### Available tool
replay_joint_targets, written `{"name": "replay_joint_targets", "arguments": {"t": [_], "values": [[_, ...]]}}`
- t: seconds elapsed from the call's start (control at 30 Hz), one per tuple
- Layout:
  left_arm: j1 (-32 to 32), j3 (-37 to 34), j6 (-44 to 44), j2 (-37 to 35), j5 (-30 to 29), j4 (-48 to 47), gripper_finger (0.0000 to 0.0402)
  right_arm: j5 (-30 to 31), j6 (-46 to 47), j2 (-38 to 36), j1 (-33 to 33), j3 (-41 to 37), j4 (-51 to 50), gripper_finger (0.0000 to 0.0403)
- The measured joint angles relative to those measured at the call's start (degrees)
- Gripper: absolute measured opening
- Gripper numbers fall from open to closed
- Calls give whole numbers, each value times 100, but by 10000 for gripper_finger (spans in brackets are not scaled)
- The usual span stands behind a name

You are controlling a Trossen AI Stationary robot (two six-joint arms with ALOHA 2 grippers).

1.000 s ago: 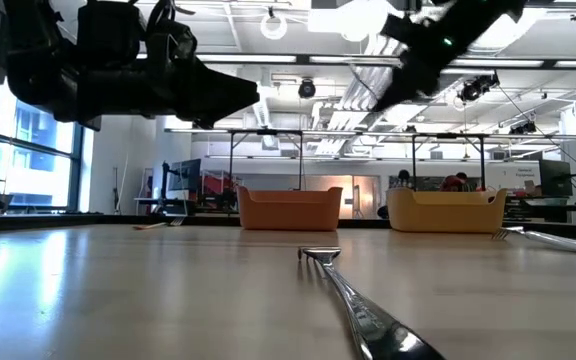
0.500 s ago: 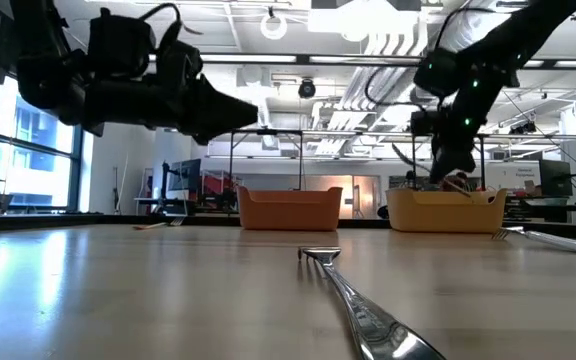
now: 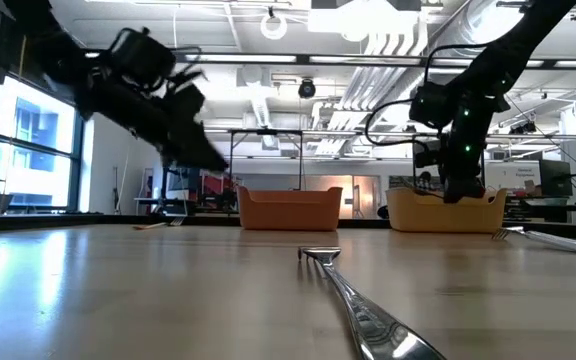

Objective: Sort silverware by color (type)
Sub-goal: Put the black fork into the yellow bin, then put the orange fork into the green bin

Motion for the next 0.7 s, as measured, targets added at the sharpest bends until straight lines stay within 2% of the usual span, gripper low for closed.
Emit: {"name": "replay_joint_targets", "arguments": {"t": [0.1,0.2,0.3,0.43,0.5,0.6,0.7], "values": [[310,497,-277,-131,-724,-1878,115,3,41,0,2,0,15,0],[618,870,-174,-64,-1199,-2930,115,4,176,0,2,0,106,10],[994,1088,27,71,-1157,-3195,115,2,254,0,2,0,133,38],[1522,1323,225,345,-503,-3259,115,3,351,0,4,0,132,75],[1758,1419,285,515,-365,-3358,118,56,356,-3,7,0,115,88],[2066,1604,290,813,-340,-3598,130,264,387,-83,28,0,70,96],[2300,1778,222,1125,-368,-3857,150,419,401,-337,110,0,3,85]]}}
